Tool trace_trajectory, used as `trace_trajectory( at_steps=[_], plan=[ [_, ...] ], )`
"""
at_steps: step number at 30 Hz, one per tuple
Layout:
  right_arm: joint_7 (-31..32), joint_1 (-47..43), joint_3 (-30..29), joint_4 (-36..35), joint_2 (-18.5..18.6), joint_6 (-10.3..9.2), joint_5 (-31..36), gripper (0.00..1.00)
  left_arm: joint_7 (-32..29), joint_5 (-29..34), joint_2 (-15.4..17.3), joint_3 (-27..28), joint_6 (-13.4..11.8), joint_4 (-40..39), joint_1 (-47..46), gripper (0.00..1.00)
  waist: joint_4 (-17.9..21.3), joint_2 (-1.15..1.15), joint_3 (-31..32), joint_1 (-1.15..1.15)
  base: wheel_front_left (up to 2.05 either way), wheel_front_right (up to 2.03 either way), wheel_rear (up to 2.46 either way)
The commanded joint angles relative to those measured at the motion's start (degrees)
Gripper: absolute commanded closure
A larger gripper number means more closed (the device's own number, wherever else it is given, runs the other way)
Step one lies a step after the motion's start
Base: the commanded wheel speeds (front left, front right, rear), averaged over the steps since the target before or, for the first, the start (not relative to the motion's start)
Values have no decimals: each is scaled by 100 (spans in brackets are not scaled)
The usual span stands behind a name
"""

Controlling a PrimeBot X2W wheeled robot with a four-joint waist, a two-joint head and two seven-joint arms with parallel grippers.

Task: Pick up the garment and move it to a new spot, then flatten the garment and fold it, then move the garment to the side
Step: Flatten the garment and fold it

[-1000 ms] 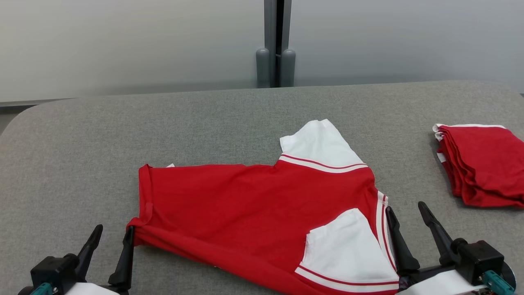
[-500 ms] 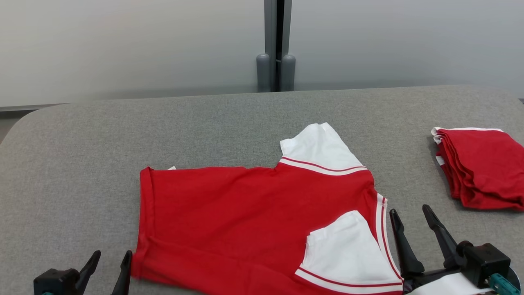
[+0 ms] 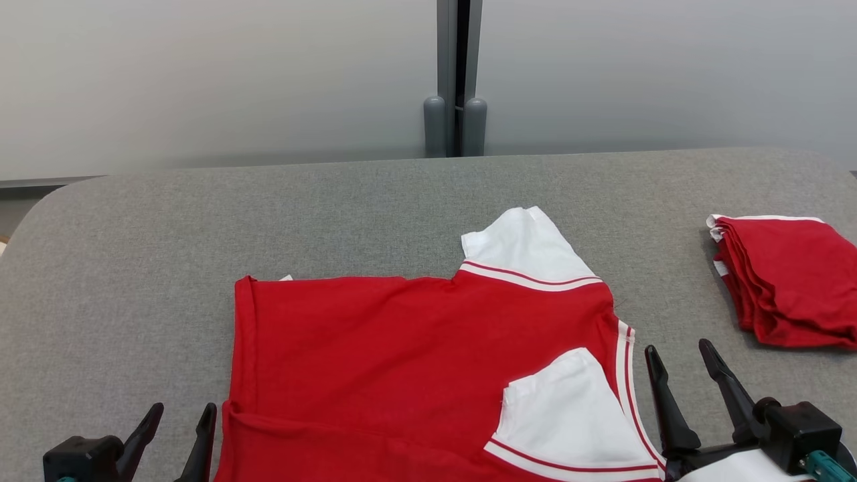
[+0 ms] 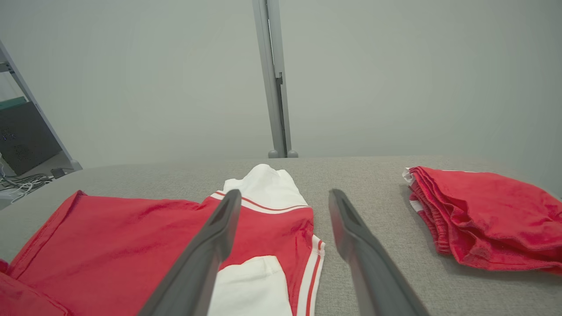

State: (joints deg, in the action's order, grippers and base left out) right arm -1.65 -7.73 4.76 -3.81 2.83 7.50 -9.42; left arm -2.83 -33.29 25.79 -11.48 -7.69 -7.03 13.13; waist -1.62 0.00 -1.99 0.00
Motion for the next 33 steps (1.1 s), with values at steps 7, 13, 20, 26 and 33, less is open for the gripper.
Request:
trace_trajectory(
  at_steps=[7,13,20,26,33],
  plan=[
    [37,-44,-11,-38,13,-2,-14,0,100,106,-21,20,-111,-191,-68,0,28,0,-36,0,0,0,0],
    [29,51,-100,-186,13,-2,-9,0,277,172,-41,7,12,-176,-637,0,-50,0,-402,0,0,0,0],
    [-12,349,-81,-368,14,-2,71,0,448,51,-156,-156,623,911,-2208,0,-9,0,-1146,0,0,0,0],
    [-98,559,36,-309,13,-2,69,0,456,-12,-264,-367,1115,2403,-3281,0,129,0,-1451,0,0,0,0],
    [-251,743,151,-122,13,-2,-35,0,558,-250,-423,-578,1448,4238,-4188,0,306,0,-1604,0,0,0,0]
  ],
)
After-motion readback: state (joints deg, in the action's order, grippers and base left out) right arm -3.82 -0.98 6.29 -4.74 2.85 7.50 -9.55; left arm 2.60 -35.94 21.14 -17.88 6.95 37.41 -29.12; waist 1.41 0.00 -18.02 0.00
